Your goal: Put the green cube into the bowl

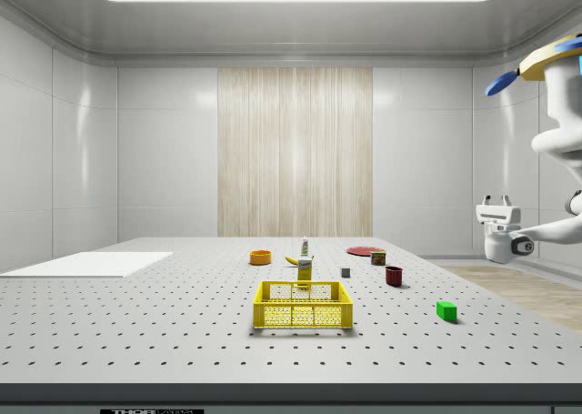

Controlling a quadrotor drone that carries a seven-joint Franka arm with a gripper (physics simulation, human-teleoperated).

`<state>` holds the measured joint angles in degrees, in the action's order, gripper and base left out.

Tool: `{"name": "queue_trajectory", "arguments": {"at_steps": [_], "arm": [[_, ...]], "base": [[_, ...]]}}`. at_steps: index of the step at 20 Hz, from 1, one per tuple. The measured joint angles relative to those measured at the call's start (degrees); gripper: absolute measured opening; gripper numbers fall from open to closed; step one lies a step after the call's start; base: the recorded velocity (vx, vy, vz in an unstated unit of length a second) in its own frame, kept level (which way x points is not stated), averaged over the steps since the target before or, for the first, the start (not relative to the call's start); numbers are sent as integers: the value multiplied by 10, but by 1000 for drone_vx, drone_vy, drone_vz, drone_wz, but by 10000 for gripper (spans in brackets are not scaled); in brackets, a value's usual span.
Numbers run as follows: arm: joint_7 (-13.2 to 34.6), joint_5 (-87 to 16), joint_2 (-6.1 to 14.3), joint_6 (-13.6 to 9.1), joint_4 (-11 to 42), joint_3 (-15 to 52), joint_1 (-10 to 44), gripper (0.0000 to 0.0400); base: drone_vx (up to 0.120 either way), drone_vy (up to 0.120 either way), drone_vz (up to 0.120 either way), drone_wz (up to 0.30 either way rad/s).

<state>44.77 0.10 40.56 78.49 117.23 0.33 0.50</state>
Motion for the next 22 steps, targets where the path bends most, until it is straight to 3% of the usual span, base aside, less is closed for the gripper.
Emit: {"name": "queue_trajectory", "arguments": {"at_steps": [17,22], "arm": [[2,-15,5,7,5,11,4,400],[4,-36,7,10,7,26,8,400]], "base": [[0,120,0,0],[112,120,0,0]]}}
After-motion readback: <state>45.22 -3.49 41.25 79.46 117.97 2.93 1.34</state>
